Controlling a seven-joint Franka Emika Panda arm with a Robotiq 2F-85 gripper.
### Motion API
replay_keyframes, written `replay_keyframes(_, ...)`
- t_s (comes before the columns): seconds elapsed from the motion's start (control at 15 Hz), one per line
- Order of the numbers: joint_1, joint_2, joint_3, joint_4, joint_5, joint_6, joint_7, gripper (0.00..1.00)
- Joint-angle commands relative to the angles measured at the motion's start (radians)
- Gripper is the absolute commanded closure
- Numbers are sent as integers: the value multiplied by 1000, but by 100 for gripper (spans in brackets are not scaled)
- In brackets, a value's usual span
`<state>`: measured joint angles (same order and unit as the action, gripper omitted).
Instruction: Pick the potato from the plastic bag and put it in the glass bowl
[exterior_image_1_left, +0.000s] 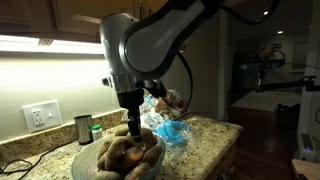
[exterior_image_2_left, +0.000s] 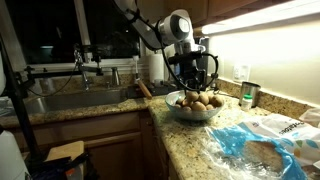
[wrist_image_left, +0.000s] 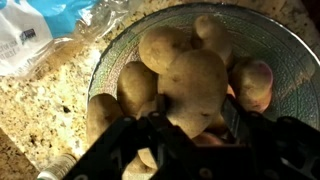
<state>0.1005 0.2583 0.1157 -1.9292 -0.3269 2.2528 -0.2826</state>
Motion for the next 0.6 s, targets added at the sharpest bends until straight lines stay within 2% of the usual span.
replay_keyframes(0.0,-15,7,-12,12,22,-23,-47,67)
replay_keyframes(0.53,-34,47,-11,50,90,-33,-105,67)
